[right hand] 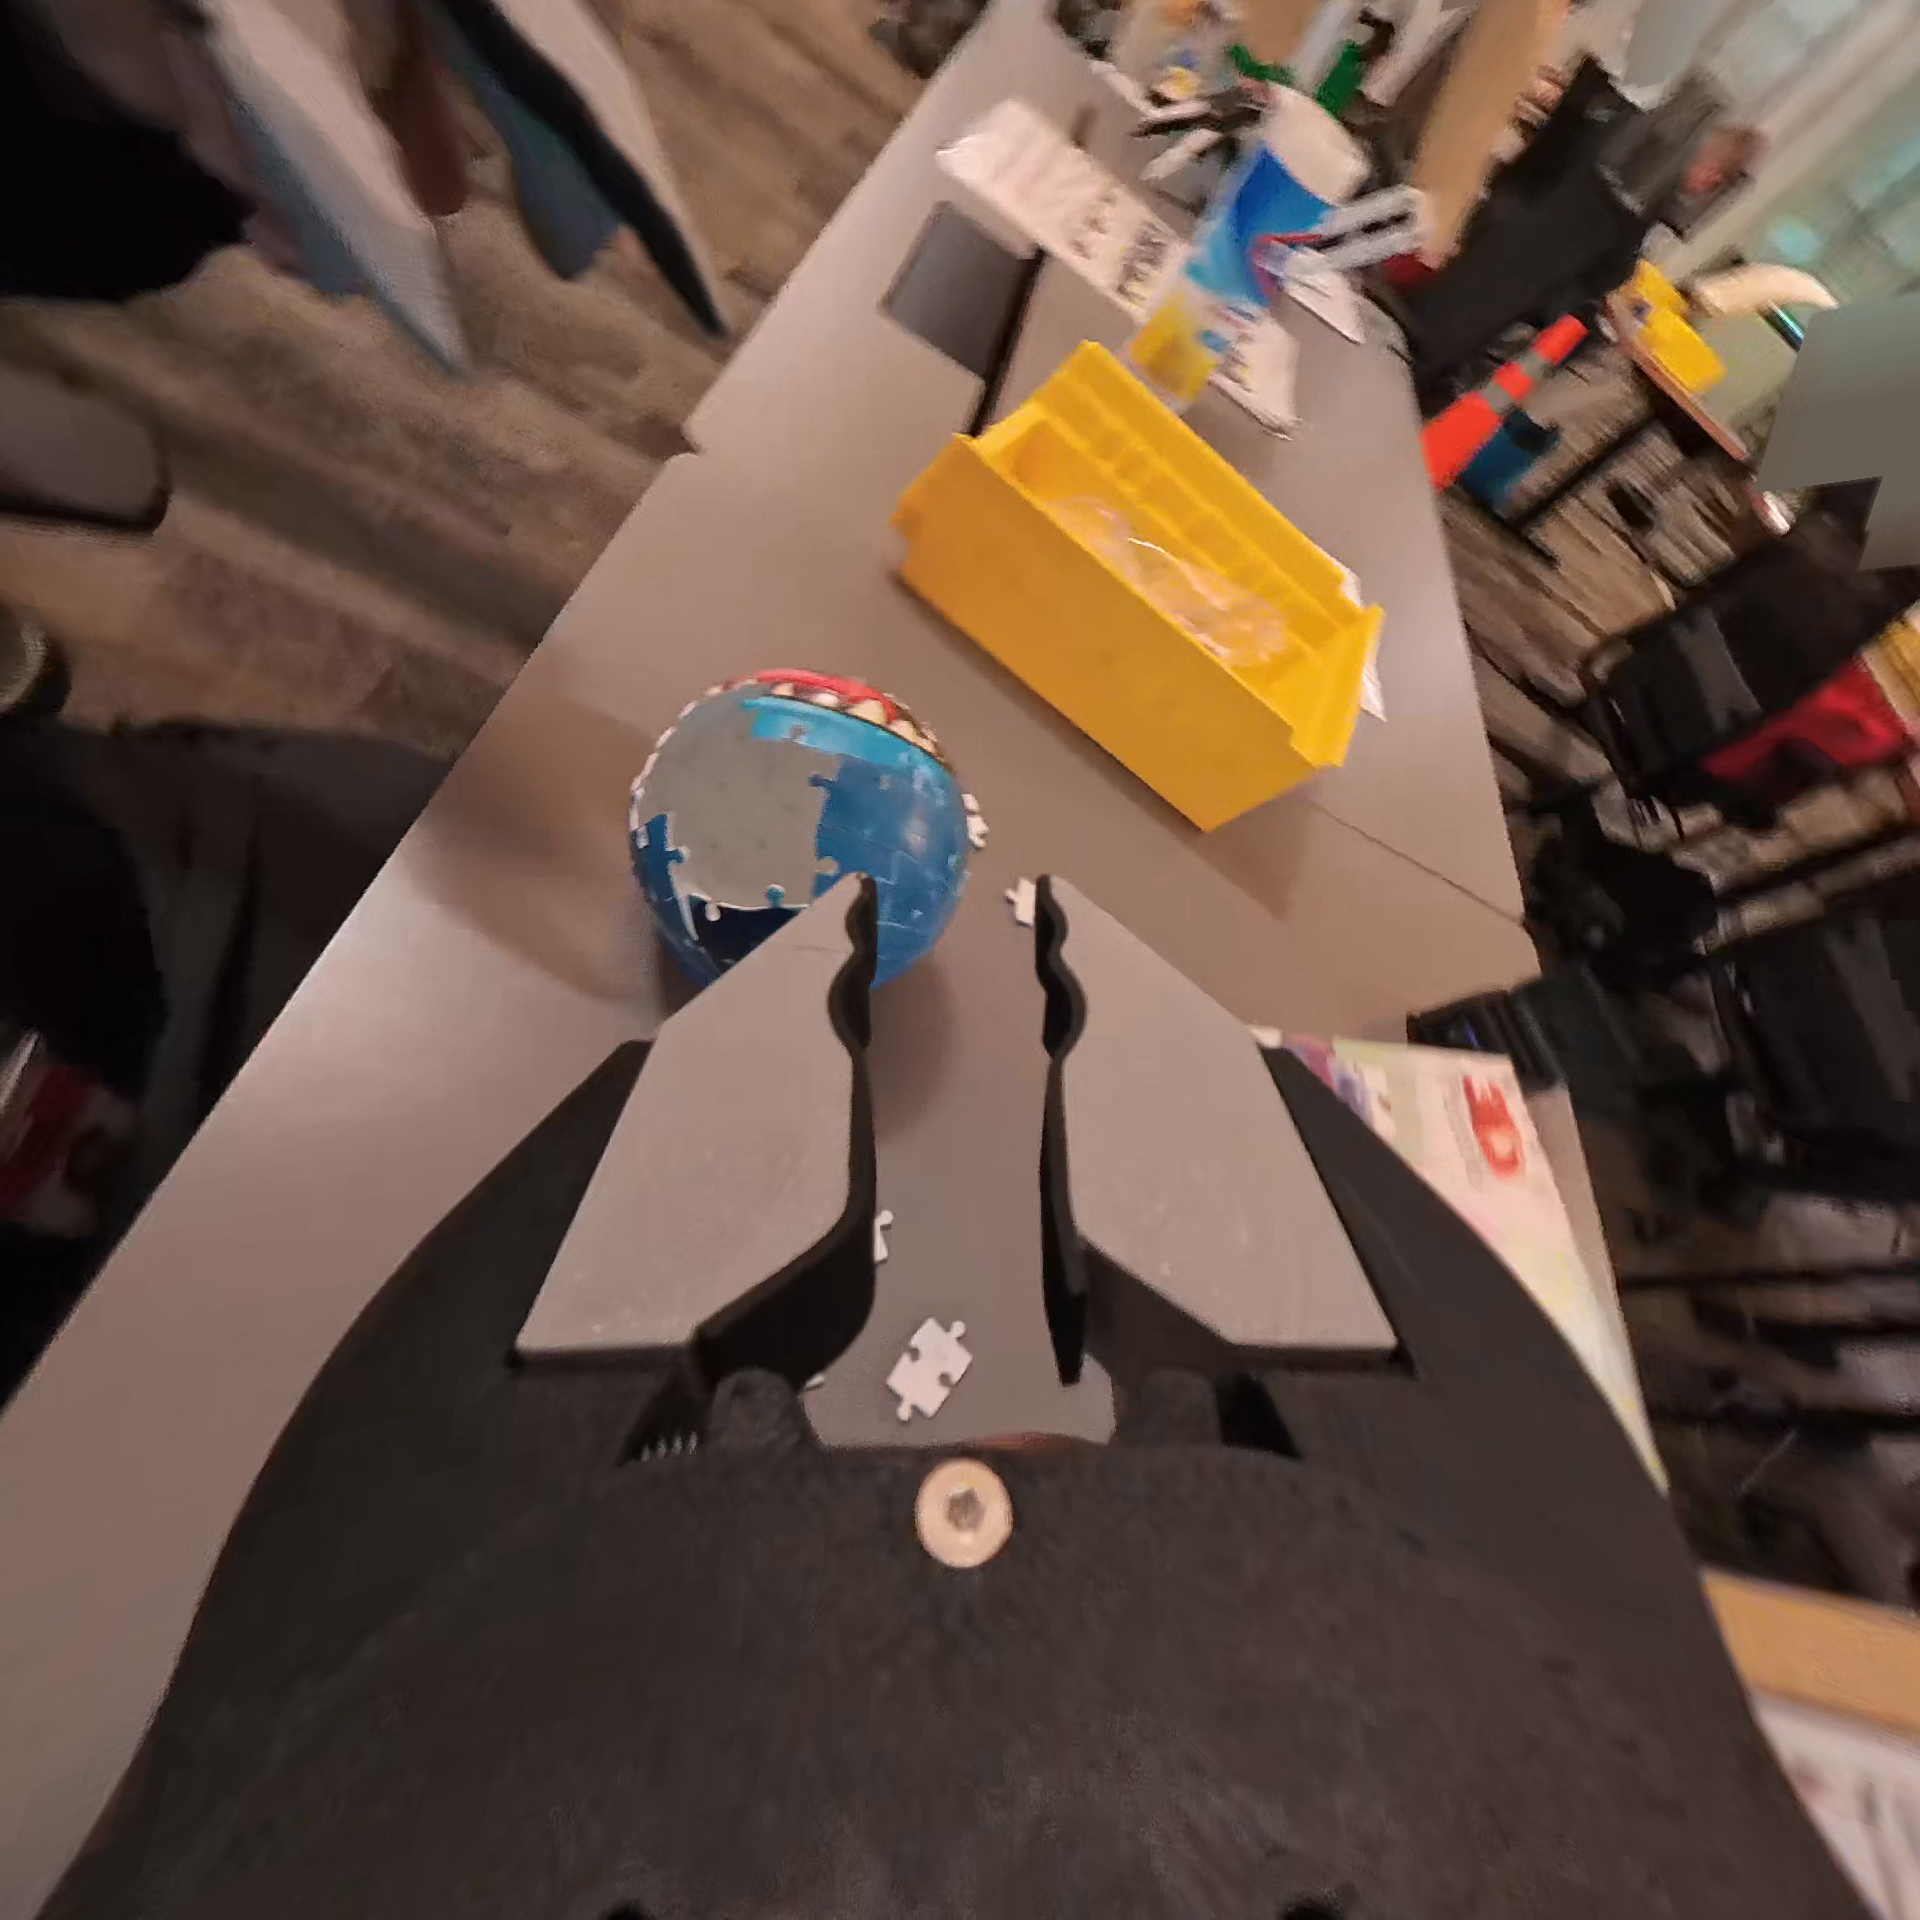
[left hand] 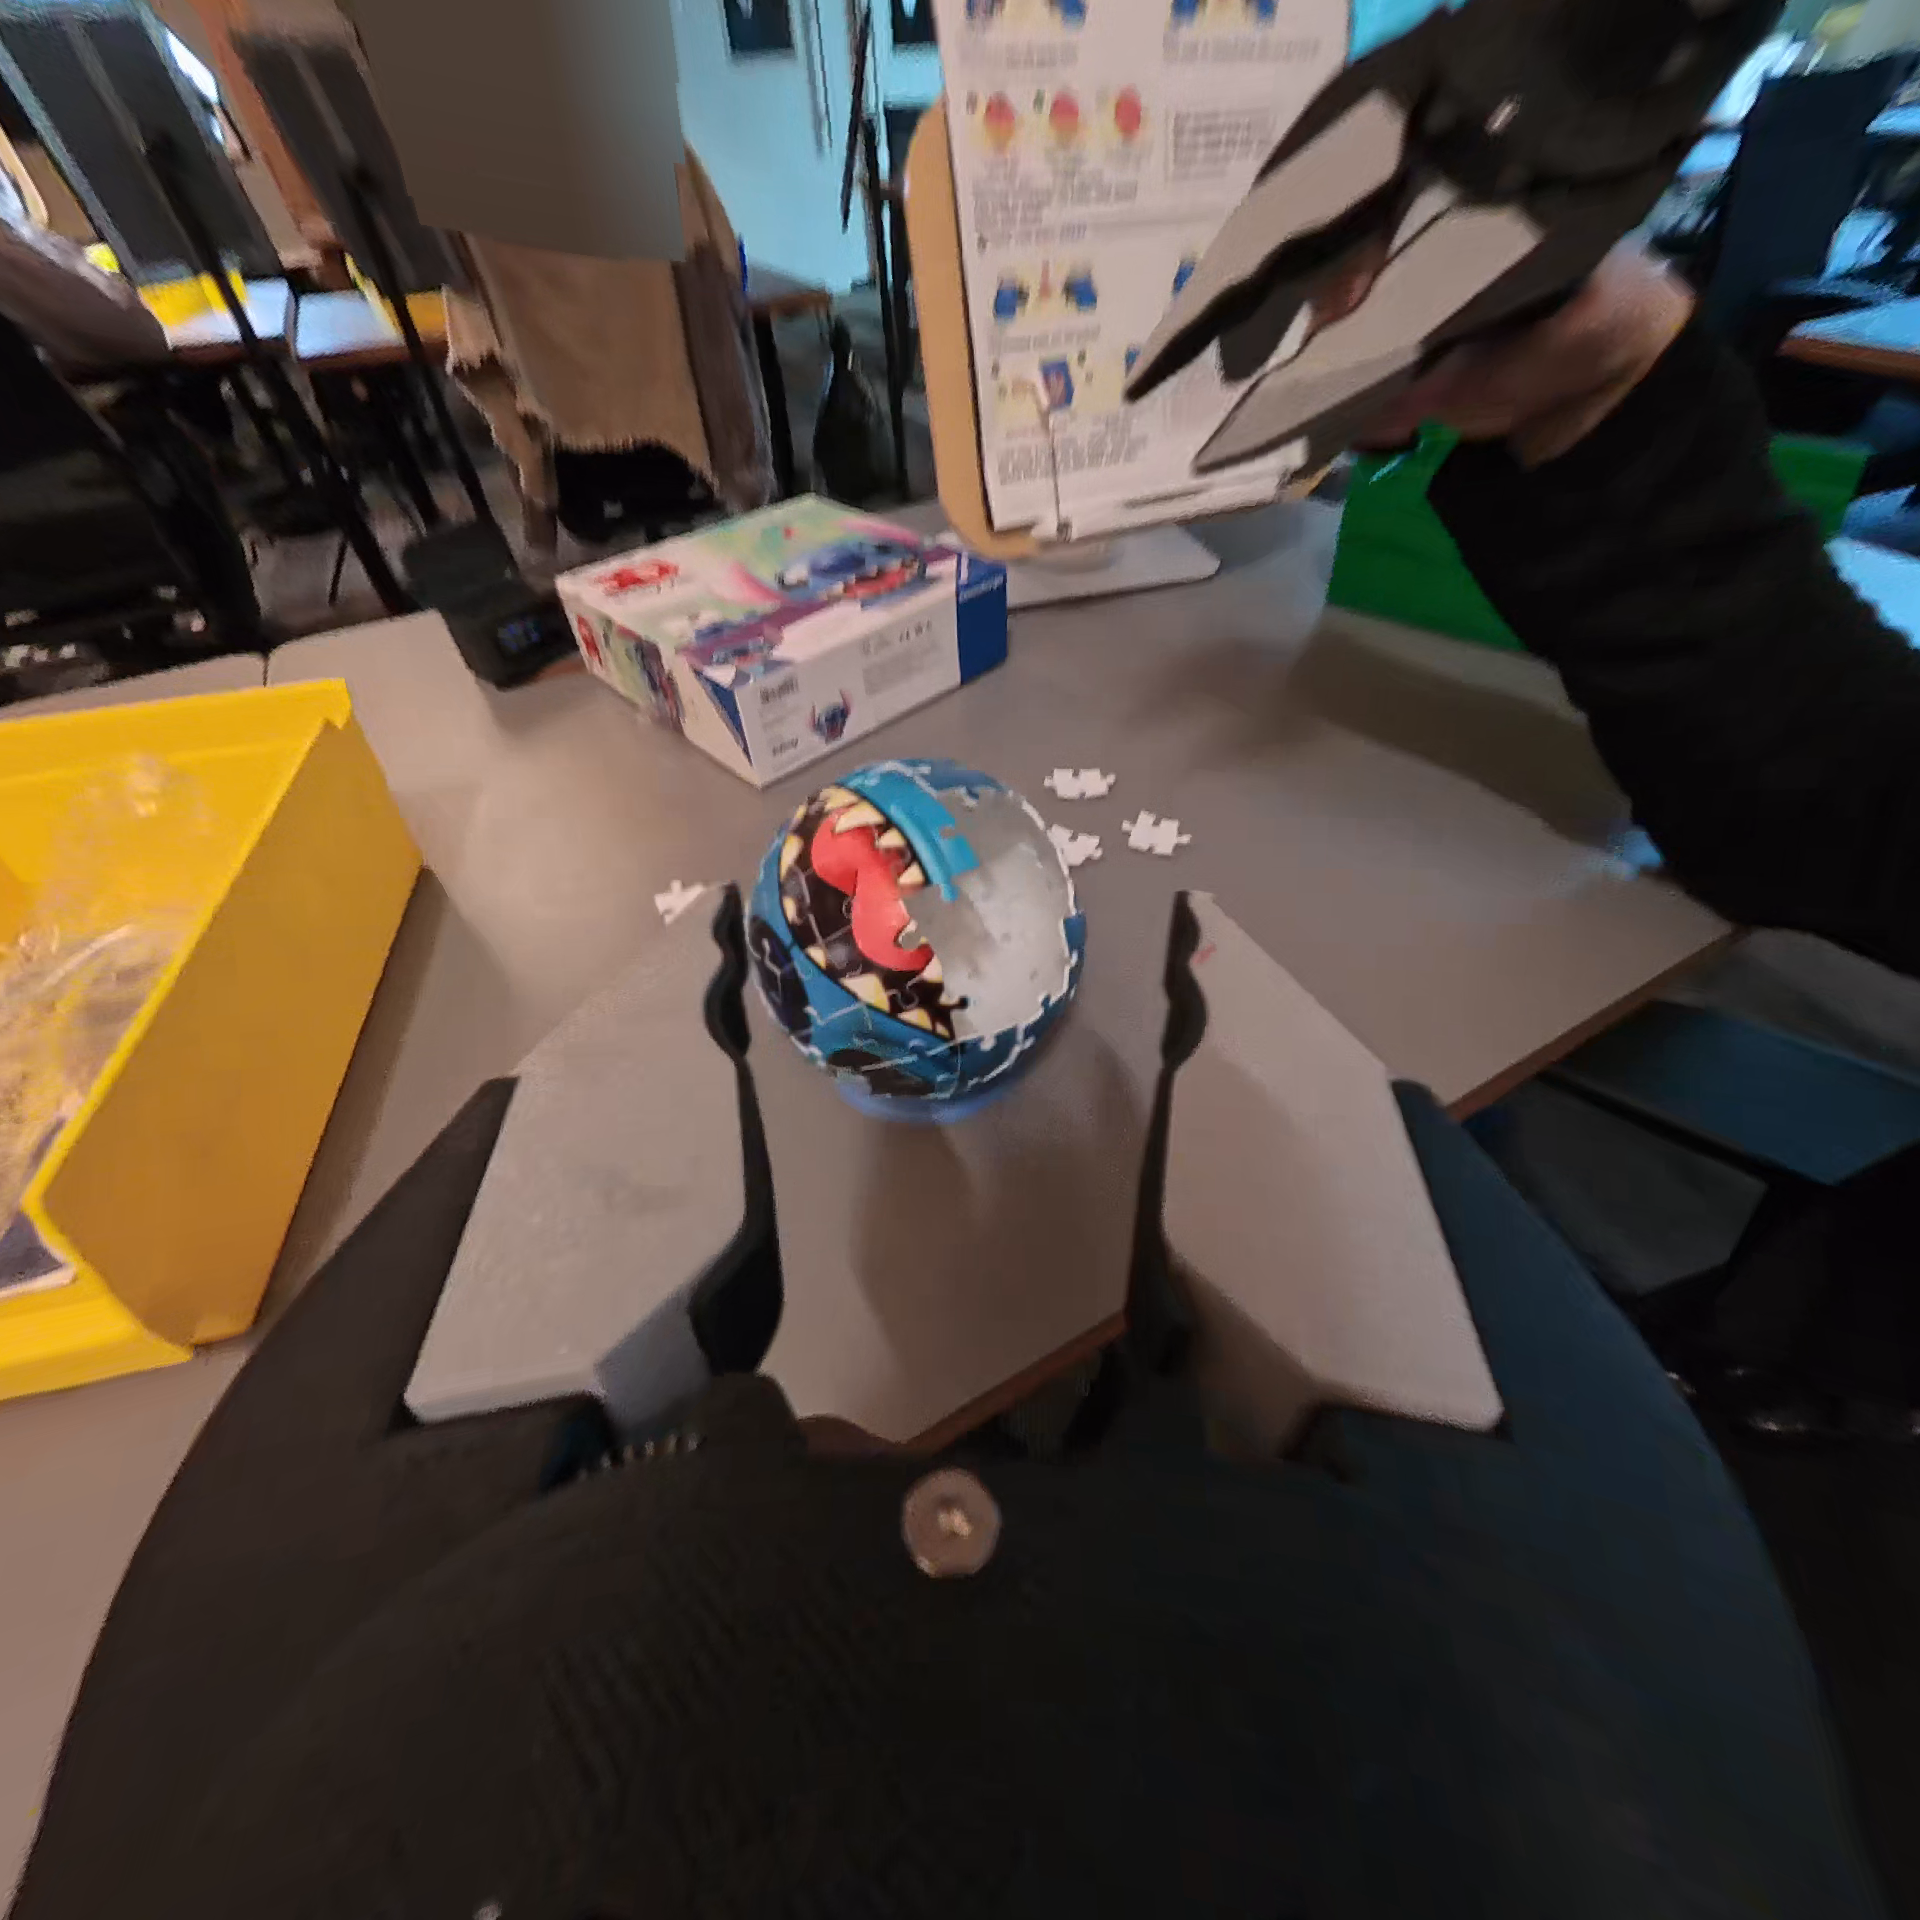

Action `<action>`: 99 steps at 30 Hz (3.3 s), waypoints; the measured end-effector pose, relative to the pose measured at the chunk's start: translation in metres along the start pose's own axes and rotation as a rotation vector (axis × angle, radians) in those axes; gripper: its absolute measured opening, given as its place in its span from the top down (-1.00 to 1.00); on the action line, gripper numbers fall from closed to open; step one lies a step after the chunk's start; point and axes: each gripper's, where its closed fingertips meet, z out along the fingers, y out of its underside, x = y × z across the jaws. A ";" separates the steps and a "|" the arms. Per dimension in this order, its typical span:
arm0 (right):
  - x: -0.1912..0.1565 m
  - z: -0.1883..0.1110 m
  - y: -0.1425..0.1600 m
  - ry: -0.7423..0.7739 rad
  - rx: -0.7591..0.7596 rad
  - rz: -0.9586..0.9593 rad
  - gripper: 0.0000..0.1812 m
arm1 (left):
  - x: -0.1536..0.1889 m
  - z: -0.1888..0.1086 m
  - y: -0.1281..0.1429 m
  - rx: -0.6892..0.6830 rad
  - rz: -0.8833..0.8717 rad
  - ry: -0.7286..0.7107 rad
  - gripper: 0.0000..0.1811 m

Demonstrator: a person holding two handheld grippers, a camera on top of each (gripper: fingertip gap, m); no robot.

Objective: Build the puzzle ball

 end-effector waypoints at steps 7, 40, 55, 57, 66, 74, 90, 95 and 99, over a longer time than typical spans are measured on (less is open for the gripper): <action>0.019 -0.005 0.108 0.311 -0.044 0.483 0.54 | -0.028 -0.030 -0.018 0.177 0.010 -0.072 0.09; 0.015 -0.009 0.259 0.544 -0.320 0.730 0.30 | -0.156 0.067 0.125 -0.120 -0.188 -0.233 0.59; 0.021 -0.007 0.260 0.536 -0.298 0.742 0.36 | -0.151 0.057 0.128 -0.071 -0.315 -0.174 0.76; 0.023 -0.006 0.260 0.532 -0.304 0.735 0.37 | -0.151 0.059 0.131 -0.094 -0.330 -0.161 0.75; 0.026 -0.003 0.263 0.536 -0.326 0.710 0.37 | -0.144 0.070 0.142 -0.198 -0.330 -0.109 0.73; 0.024 -0.008 0.263 0.589 -0.361 0.654 0.38 | -0.144 0.070 0.143 -0.206 -0.332 -0.108 0.73; 0.019 -0.002 0.268 0.554 -0.412 0.630 0.41 | -0.144 0.063 0.136 -0.138 -0.314 -0.130 0.74; 0.017 0.005 0.269 0.538 -0.456 0.583 0.41 | -0.145 0.054 0.131 -0.073 -0.285 -0.174 0.79; 0.017 0.007 0.268 0.543 -0.464 0.548 0.43 | -0.143 0.050 0.131 -0.063 -0.233 -0.216 0.82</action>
